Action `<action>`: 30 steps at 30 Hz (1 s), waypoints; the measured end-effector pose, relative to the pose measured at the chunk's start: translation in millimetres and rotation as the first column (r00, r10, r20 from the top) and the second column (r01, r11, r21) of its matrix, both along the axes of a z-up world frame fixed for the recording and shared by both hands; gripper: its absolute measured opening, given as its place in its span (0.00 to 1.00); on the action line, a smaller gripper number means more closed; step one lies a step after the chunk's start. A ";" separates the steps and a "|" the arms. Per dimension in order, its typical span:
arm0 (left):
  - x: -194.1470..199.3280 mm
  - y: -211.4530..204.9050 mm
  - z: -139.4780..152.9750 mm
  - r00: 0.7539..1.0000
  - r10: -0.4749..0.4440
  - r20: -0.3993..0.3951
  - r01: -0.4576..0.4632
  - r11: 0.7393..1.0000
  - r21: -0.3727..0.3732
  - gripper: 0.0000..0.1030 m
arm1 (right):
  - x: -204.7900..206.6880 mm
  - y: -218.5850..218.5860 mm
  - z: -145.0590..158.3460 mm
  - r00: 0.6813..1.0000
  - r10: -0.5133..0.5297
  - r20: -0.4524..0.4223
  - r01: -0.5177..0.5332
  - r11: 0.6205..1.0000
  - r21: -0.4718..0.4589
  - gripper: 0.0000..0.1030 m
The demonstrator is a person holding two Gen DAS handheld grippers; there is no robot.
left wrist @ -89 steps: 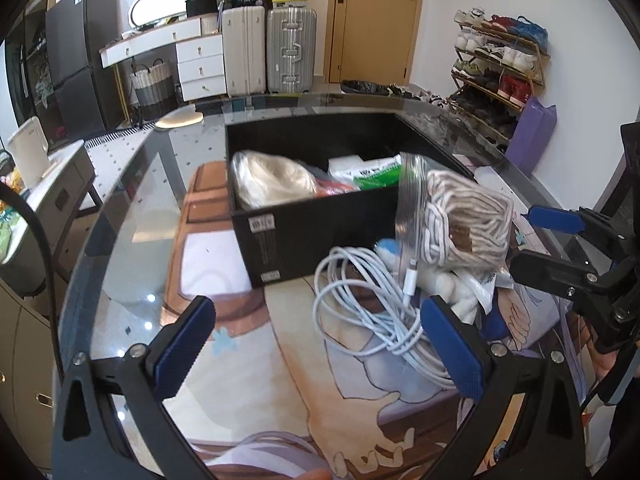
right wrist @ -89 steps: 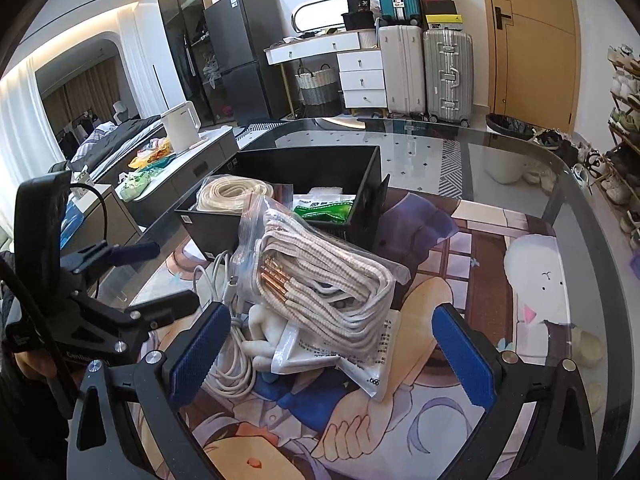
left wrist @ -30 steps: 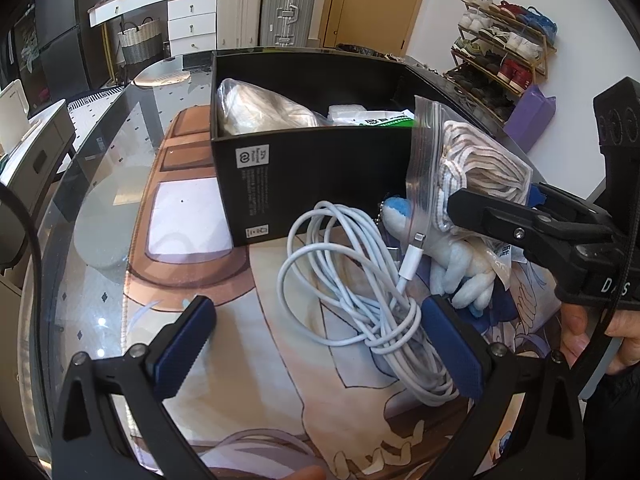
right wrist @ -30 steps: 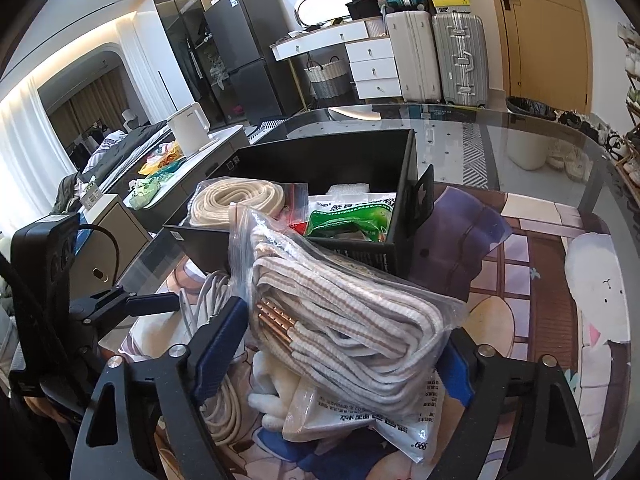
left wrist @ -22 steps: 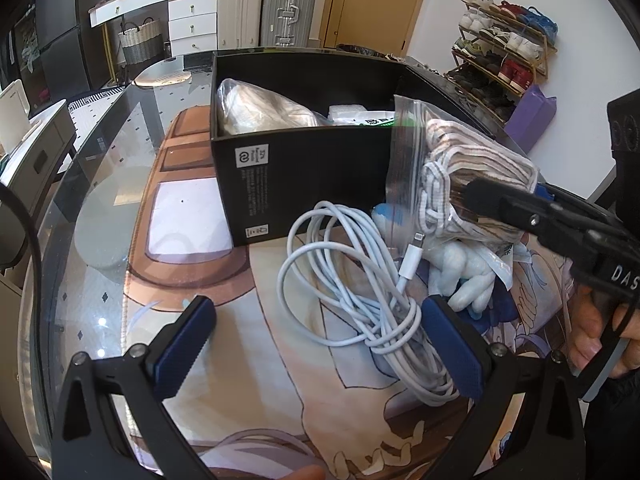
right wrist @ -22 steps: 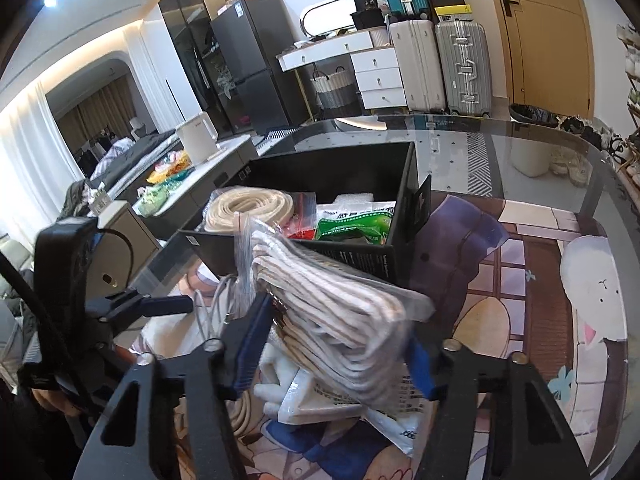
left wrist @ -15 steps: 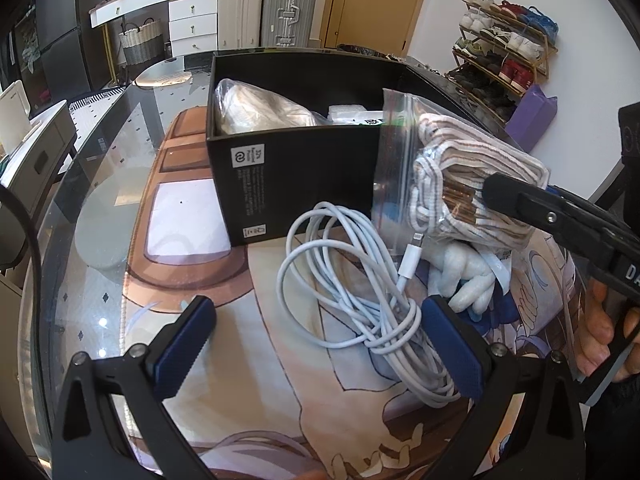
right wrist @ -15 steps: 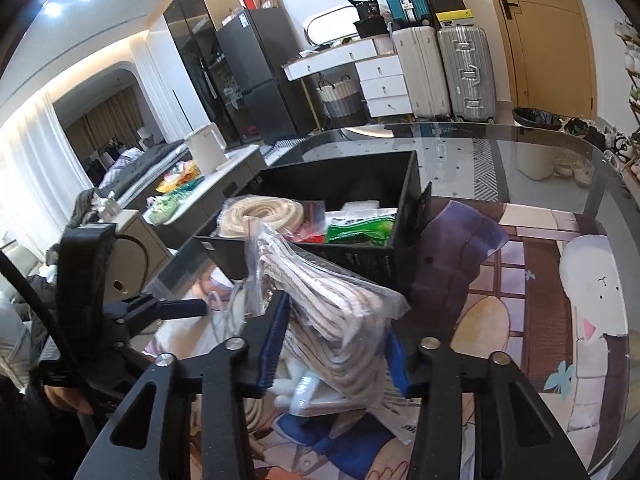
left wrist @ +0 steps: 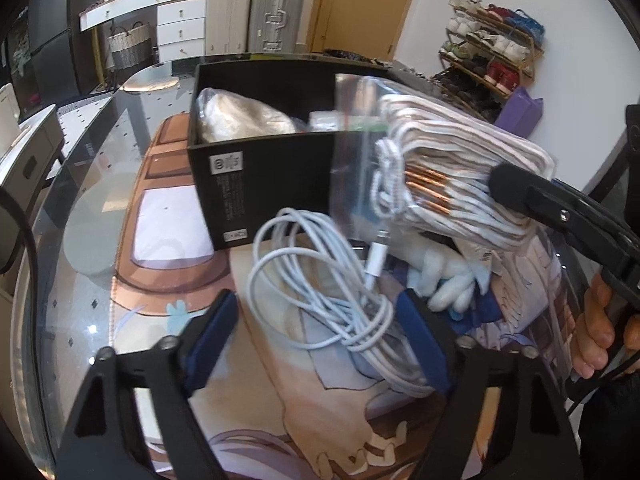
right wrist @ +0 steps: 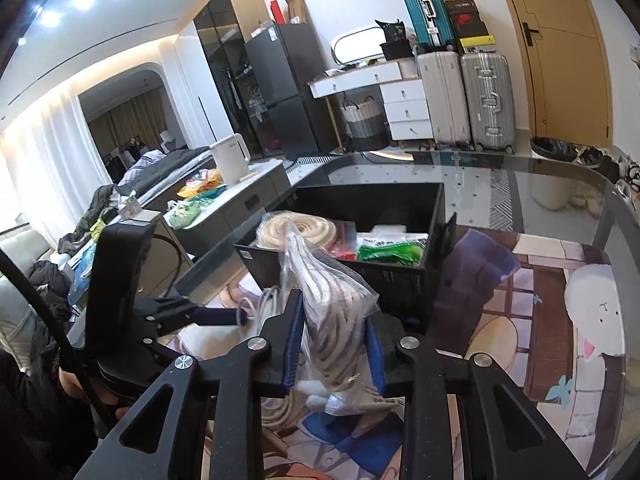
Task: Organize soft objects
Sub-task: 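Close right tool on the zip bag while left tool grasps the loose white cable coil, then lift the cable coil with left tool while right tool lifts the zip bag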
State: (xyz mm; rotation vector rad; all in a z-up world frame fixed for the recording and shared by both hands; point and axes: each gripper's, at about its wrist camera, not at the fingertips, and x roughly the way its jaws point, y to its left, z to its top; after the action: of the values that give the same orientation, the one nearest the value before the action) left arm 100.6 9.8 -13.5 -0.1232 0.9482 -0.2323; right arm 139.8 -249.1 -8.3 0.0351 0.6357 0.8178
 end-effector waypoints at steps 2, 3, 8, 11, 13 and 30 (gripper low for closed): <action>-1.3 -0.8 1.5 1.000 -0.008 0.003 0.009 1.000 -0.018 0.65 | -0.9 -0.8 1.5 1.000 0.005 0.003 -0.005 1.000 0.008 0.26; -1.5 -0.3 1.6 1.000 -0.007 0.005 0.007 1.000 -0.021 0.64 | -1.5 -0.9 2.3 1.000 0.007 0.004 -0.007 1.000 0.009 0.26; -3.4 3.6 3.3 1.000 -0.001 0.011 0.001 0.999 -0.051 0.59 | -5.7 -4.3 8.0 1.000 0.008 0.017 -0.008 1.000 0.022 0.26; -6.6 2.8 2.9 1.000 -0.002 0.021 0.003 0.999 -0.040 0.57 | -6.8 -5.4 9.1 1.000 0.007 0.021 -0.007 1.000 0.025 0.25; -7.4 3.2 3.1 1.000 -0.002 0.024 0.003 0.999 -0.042 0.56 | -7.9 -5.9 9.8 1.000 0.007 0.023 -0.007 1.000 0.030 0.25; -16.8 3.0 15.9 0.998 -0.016 0.059 0.021 0.996 -0.083 0.35 | -15.5 -9.0 21.7 0.998 0.016 0.053 -0.019 0.998 0.056 0.24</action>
State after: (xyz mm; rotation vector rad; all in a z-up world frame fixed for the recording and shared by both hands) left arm 83.8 12.8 2.3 -0.1832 0.8819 -0.2915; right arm 124.3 -258.1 13.4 0.0587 0.5637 0.8509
